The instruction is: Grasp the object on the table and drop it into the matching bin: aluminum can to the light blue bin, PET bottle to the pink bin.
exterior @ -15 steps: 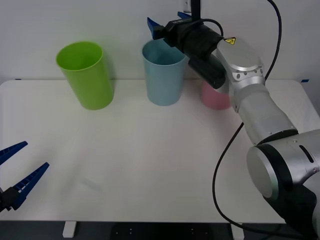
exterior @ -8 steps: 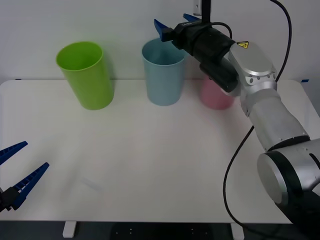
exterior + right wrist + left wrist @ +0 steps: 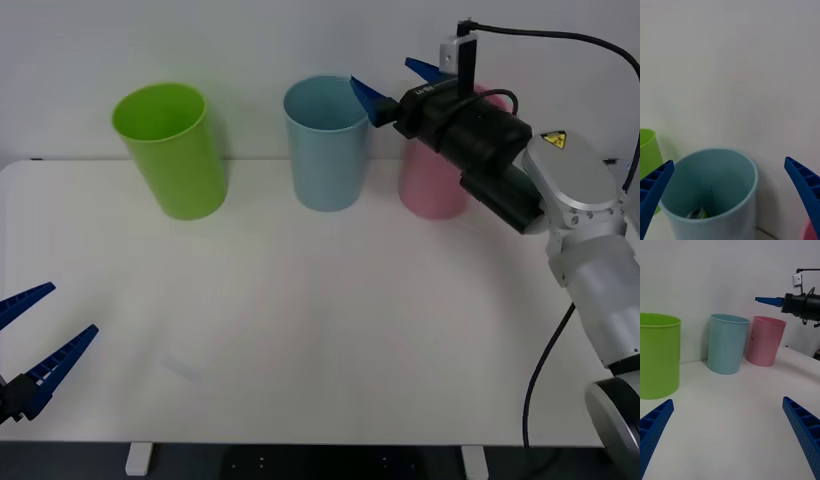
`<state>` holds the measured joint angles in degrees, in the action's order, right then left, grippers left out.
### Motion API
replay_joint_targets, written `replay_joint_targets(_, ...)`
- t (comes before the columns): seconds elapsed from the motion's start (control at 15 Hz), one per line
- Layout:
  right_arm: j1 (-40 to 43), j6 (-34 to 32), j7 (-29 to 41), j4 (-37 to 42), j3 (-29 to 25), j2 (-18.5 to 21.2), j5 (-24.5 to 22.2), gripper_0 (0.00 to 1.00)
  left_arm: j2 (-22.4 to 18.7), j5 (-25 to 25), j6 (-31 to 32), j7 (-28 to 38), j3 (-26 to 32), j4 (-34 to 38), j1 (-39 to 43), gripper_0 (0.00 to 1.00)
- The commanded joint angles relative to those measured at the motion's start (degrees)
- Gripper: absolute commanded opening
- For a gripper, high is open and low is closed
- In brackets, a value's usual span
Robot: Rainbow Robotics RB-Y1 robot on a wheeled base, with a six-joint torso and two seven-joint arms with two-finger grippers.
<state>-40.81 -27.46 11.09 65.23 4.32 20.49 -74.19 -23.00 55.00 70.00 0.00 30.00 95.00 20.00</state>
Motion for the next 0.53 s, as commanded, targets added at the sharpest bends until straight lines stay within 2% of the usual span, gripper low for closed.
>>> replay_joint_targets(0.07,5.6,-1.7,-0.3,5.2,-0.9,3.0,1.2,1.0,0.0,0.0,0.0,0.0,0.0,0.0,0.0,1.0)
replay_joint_targets(0.27,11.7,-3.1,-1.1,11.0,-1.7,6.0,3.4,1.0,0.0,0.0,0.0,0.0,0.0,0.0,0.0,1.0)
replay_joint_targets(0.53,18.9,-10.7,-3.3,15.3,-7.0,7.7,4.1,1.0,0.0,0.0,0.0,0.0,0.0,0.0,0.0,1.0)
